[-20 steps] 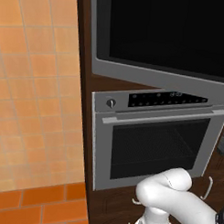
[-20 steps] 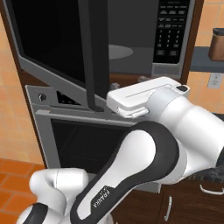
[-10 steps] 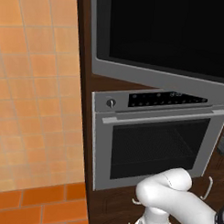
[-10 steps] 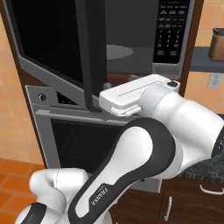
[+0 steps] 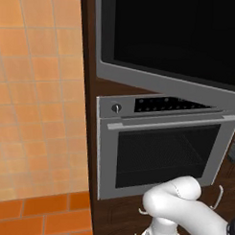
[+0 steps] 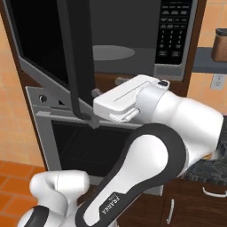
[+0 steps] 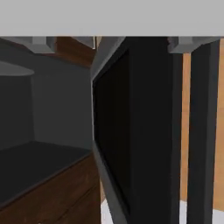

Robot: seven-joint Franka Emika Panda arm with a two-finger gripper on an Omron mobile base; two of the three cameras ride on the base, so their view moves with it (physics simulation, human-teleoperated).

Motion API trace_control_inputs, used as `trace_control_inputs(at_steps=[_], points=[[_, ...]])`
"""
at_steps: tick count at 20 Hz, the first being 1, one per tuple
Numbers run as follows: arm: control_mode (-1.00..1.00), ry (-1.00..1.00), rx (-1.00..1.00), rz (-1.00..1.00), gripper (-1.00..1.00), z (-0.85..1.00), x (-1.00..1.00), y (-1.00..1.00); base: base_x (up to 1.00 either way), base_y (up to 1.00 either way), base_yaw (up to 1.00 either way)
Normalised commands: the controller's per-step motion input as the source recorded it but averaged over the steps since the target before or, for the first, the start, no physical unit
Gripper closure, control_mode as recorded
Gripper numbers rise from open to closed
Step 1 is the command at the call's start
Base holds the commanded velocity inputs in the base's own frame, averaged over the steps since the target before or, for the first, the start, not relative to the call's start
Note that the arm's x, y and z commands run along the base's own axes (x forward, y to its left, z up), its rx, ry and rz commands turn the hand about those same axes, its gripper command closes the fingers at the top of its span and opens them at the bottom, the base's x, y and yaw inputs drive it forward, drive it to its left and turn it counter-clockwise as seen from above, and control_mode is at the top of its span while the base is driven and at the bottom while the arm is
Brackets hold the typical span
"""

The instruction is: Open the microwave, place the bowl with waffle inside the microwave, then close the microwave door and turn it on.

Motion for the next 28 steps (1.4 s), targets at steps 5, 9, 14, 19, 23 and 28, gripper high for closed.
trace_control_inputs(at_steps=[5,9,14,19,23,28], points=[[-1.0,0.0,-0.03,0.36,-1.0,-0.11,0.0,0.71,0.0,0.0,0.0],[-1.0,-0.02,-0.04,0.35,-1.0,-0.06,0.0,0.78,0.0,0.0,0.0],[-1.0,-0.02,-0.11,0.16,-1.0,-0.04,-0.3,0.97,0.0,0.0,0.0],[-1.0,0.0,-0.08,0.0,-1.0,0.0,-0.15,0.95,0.0,0.0,0.0],[-1.0,0.0,-0.01,-0.03,-1.0,0.0,0.0,0.87,0.0,0.0,0.0],[-1.0,0.0,0.0,-0.08,-1.0,0.0,0.06,0.85,0.0,0.0,0.0]])
